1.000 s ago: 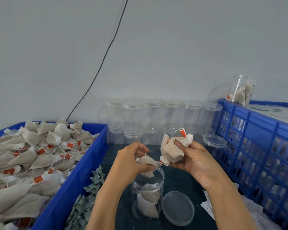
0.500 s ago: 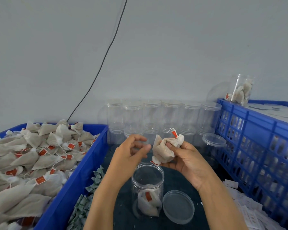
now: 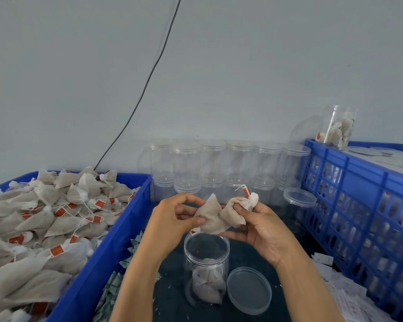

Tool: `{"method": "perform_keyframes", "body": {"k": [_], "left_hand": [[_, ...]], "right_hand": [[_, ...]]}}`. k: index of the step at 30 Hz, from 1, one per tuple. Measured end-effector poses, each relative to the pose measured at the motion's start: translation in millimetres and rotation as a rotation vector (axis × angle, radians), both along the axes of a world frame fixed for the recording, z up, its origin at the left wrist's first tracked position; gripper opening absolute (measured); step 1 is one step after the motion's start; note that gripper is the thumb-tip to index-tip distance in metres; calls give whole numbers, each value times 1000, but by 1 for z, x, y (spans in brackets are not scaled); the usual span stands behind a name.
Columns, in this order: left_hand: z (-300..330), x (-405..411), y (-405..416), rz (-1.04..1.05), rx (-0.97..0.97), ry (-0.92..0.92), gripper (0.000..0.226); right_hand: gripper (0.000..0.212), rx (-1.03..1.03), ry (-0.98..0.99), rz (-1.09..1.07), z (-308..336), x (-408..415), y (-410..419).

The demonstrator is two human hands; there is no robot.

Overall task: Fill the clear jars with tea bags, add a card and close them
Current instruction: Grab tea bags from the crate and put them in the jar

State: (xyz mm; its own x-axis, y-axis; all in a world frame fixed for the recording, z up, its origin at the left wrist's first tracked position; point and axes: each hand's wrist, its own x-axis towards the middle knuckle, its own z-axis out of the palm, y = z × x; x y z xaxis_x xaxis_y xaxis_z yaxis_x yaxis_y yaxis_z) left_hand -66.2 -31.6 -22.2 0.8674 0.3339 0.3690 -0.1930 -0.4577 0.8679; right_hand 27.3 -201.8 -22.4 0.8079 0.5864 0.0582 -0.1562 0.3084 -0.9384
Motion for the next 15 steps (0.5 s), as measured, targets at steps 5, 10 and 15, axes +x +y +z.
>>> {"method": "perform_keyframes", "body": {"k": [5, 10, 15], "left_hand": [[4, -6, 8, 76, 228, 70, 21], [6, -7, 0, 11, 478, 205, 25], [6, -6, -5, -27, 447, 194, 27]], "right_hand": [[13, -81, -106, -88, 4, 0, -6], [12, -189, -214, -93, 7, -7, -3], [17, -310, -365, -167, 6, -13, 4]]}}
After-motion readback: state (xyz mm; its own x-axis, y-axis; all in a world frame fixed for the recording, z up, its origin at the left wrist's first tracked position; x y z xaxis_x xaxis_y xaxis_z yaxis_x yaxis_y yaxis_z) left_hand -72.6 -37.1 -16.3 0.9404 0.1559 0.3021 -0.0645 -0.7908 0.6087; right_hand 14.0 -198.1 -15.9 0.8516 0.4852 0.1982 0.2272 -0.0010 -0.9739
